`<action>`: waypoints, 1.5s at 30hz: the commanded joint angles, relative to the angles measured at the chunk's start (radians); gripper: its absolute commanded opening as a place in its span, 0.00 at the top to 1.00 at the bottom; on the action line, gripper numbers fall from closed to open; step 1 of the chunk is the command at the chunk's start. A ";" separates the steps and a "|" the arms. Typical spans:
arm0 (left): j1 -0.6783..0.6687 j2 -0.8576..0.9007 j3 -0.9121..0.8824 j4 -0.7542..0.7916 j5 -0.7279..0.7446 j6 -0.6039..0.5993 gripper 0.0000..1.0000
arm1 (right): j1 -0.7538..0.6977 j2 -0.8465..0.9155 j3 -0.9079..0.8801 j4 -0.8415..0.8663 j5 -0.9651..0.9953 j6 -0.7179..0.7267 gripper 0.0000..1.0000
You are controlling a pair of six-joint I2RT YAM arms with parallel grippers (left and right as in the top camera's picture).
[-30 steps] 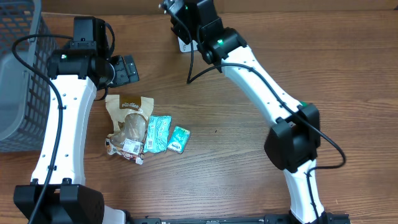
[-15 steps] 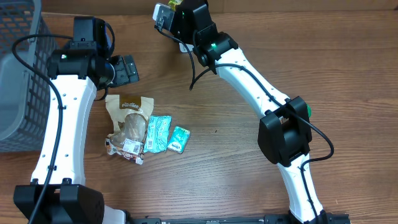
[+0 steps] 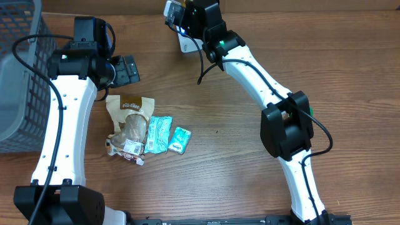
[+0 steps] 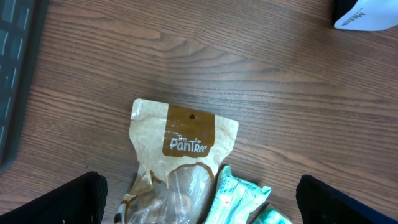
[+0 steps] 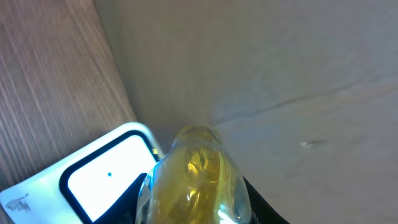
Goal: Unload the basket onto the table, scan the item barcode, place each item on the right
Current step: 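Hold the yellow bottle in front of the white scanner, then carry the yellow bottle right and lower it beside the jar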
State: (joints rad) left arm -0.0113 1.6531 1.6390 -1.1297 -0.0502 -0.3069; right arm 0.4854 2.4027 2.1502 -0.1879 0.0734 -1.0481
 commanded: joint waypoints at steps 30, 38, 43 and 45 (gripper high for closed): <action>0.002 -0.006 0.013 0.004 -0.009 0.015 0.00 | 0.005 0.045 0.016 -0.050 -0.023 0.177 0.96; 0.002 -0.006 0.013 0.004 -0.009 0.015 0.00 | 0.005 -0.038 0.017 -0.045 -0.023 0.283 0.96; 0.002 -0.006 0.013 0.004 -0.009 0.015 0.00 | 0.003 -0.190 0.017 -0.084 -0.022 0.428 0.96; 0.002 -0.006 0.013 0.004 -0.009 0.015 0.00 | 0.000 -0.264 0.017 -0.152 -0.022 0.512 0.96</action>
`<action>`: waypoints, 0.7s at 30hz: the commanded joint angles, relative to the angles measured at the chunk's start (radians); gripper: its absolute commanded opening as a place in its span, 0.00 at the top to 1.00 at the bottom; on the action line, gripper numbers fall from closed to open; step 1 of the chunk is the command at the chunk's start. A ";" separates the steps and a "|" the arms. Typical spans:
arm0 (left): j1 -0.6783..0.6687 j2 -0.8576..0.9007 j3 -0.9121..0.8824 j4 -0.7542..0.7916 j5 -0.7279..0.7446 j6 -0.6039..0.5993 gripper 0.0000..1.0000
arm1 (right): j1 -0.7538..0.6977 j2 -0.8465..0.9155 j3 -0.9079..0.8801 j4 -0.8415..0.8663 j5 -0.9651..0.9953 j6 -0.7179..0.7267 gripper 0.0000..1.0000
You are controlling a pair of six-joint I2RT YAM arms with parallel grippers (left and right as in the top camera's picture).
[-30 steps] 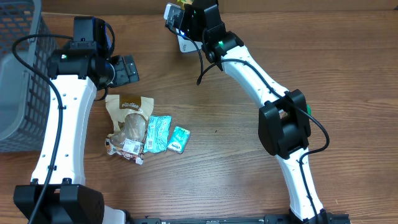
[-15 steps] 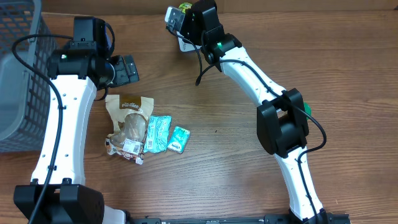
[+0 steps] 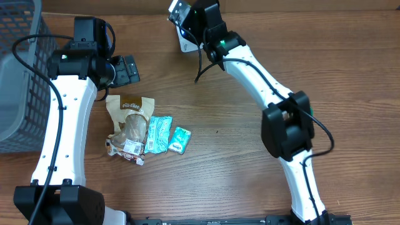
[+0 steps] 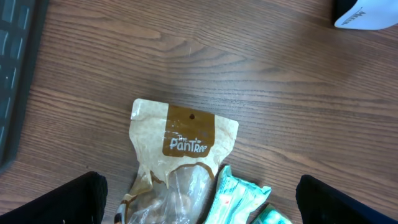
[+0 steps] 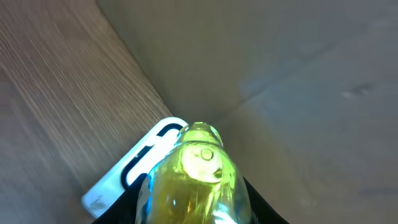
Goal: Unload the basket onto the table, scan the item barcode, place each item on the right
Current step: 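Carry the yellow bottle right and lower it beside the jar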
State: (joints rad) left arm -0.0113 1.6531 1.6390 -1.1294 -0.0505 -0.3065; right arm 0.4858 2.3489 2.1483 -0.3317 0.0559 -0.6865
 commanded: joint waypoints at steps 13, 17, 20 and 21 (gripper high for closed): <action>0.002 -0.006 0.013 0.004 -0.009 0.015 0.00 | -0.186 -0.455 0.018 -0.889 -0.005 0.783 0.96; 0.002 -0.006 0.013 0.003 -0.009 0.015 0.01 | -0.271 -0.416 0.017 -1.090 -0.005 0.844 0.96; 0.002 -0.006 0.013 0.004 -0.009 0.015 0.01 | -0.329 -0.377 0.017 -1.178 -0.005 0.844 0.96; 0.002 -0.006 0.013 0.004 -0.009 0.015 0.00 | -0.346 -0.366 0.017 -1.194 -0.005 0.844 0.96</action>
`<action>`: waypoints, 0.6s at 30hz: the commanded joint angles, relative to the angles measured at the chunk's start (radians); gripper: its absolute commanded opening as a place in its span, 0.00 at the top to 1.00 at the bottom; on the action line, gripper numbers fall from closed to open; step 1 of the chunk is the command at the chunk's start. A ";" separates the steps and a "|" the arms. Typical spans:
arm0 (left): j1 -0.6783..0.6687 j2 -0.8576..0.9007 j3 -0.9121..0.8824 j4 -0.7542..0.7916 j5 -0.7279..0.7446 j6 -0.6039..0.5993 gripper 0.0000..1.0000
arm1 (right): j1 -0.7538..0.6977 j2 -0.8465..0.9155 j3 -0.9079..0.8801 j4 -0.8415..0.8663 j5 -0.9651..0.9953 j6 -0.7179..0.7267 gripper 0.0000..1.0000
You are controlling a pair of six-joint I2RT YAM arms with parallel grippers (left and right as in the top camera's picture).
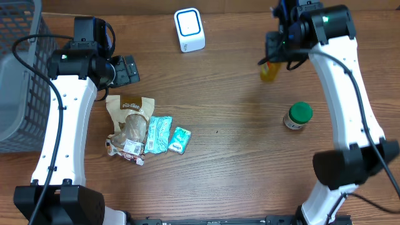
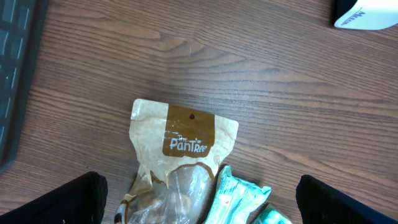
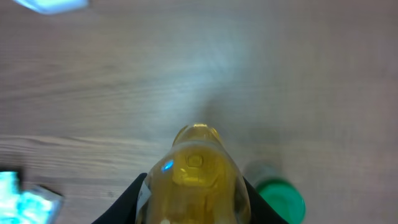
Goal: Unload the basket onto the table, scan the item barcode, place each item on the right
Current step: 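Carry the yellow bottle right and lower it beside the jar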
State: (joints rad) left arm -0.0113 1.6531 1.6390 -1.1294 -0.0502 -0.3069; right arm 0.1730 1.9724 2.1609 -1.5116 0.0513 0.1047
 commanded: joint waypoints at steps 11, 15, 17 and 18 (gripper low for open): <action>0.002 -0.006 0.013 0.003 -0.009 0.015 0.00 | -0.179 0.119 -0.002 -0.020 -0.001 0.082 0.96; 0.002 -0.006 0.013 0.004 -0.009 0.015 0.00 | -0.206 0.140 -0.009 -0.008 0.000 0.082 0.96; 0.002 -0.006 0.013 0.003 -0.009 0.015 0.01 | -0.216 0.142 -0.025 0.006 0.000 0.082 0.96; 0.002 -0.006 0.013 0.004 -0.009 0.015 0.00 | -0.220 0.142 -0.036 0.015 0.000 0.082 0.96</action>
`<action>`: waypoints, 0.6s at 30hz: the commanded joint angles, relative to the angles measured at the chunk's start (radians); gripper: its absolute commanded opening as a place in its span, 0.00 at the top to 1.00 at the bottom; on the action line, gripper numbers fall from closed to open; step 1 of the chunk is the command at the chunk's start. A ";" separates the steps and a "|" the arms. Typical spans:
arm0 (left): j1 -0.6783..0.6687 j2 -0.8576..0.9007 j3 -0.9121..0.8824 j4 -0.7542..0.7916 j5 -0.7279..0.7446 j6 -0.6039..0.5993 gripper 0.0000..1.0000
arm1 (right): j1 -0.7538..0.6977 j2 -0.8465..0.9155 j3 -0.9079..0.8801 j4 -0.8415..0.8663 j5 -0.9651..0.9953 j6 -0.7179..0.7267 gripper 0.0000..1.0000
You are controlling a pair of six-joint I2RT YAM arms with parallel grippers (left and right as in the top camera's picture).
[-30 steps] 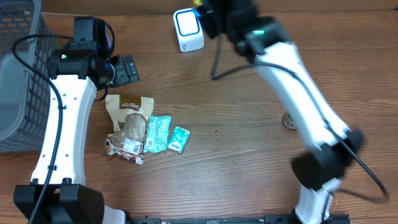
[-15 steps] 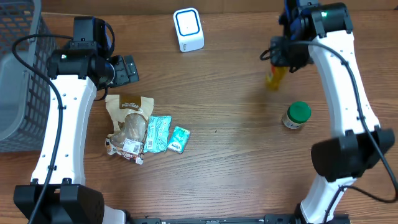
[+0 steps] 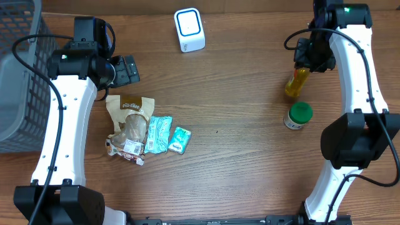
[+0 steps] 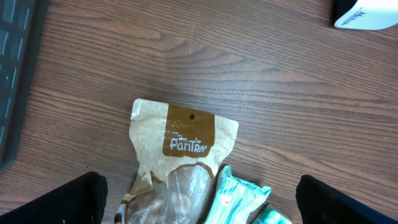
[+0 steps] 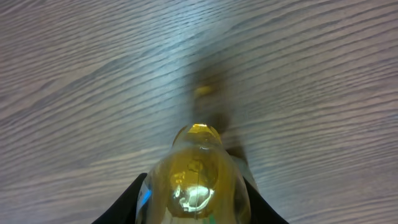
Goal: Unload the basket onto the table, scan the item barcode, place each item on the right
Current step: 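Carry the yellow bottle right and lower it beside the jar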
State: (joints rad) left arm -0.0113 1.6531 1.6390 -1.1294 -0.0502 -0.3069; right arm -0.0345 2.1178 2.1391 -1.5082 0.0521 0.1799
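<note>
My right gripper [image 3: 304,65] is shut on a bottle of yellow liquid [image 3: 295,83], which hangs over the wood at the right, just above a green-lidded jar [image 3: 298,115]. In the right wrist view the bottle [image 5: 195,171] fills the space between my black fingers [image 5: 127,202]. The white barcode scanner [image 3: 189,29] stands at the back middle of the table, far to the left of the bottle. My left gripper [image 4: 199,214] is open over a brown Pantree snack bag [image 4: 180,155], holding nothing.
Two teal packets [image 3: 159,134] [image 3: 180,140] lie beside the snack bag [image 3: 128,125] at the left centre. A grey wire basket [image 3: 19,75] fills the far left edge. The scanner's corner [image 4: 367,15] shows at the top right of the left wrist view.
My right gripper has carried the yellow bottle further right and slightly toward the front, from beside the jar's upper left to just above the jar. The left arm has not moved.
My right gripper held the yellow bottle against the scanner at the back of the table, and stayed there at the following moment. Then the bottle was far to the right, near the green-lidded jar. Now it hangs just above that jar. The left gripper stayed open over the snack bag.
</note>
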 commanded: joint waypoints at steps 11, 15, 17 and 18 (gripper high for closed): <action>0.002 -0.006 0.013 0.003 -0.009 0.015 0.00 | -0.029 -0.004 -0.196 0.169 -0.001 0.007 0.92; 0.002 -0.006 0.013 0.003 -0.009 0.015 0.00 | -0.029 -0.003 -0.214 0.172 -0.001 0.006 0.88; 0.002 -0.006 0.013 0.004 -0.009 0.015 0.00 | -0.029 -0.003 -0.214 0.172 -0.001 0.006 0.73; 0.002 -0.006 0.013 0.003 -0.009 0.015 0.00 | -0.029 -0.003 -0.214 0.172 -0.001 0.006 0.73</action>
State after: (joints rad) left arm -0.0113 1.6531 1.6390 -1.1294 -0.0502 -0.3069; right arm -0.0589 2.1189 1.9221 -1.3434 0.0521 0.1833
